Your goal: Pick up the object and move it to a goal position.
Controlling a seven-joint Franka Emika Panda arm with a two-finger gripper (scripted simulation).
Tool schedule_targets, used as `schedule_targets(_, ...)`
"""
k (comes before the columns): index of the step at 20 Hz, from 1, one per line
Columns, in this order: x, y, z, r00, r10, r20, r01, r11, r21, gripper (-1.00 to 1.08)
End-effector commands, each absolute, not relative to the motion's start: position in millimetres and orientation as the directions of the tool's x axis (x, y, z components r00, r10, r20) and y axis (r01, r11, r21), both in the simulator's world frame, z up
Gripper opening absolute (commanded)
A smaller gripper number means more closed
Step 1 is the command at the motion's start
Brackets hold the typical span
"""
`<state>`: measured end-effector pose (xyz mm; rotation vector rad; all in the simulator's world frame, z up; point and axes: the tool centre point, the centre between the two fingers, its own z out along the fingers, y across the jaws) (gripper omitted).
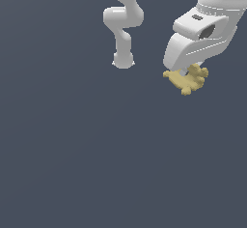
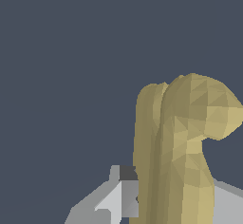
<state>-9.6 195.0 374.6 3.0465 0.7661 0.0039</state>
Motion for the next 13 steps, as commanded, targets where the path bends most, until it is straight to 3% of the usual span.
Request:
schedule_targets(1,-9,201,388,0.882,0.472,0.001,0.472,-0.882,0.000,-1.00)
schedule_targets(13,-7,213,411,0.882,0.471,0.000,0.471,-0.882,0.000,-1.00)
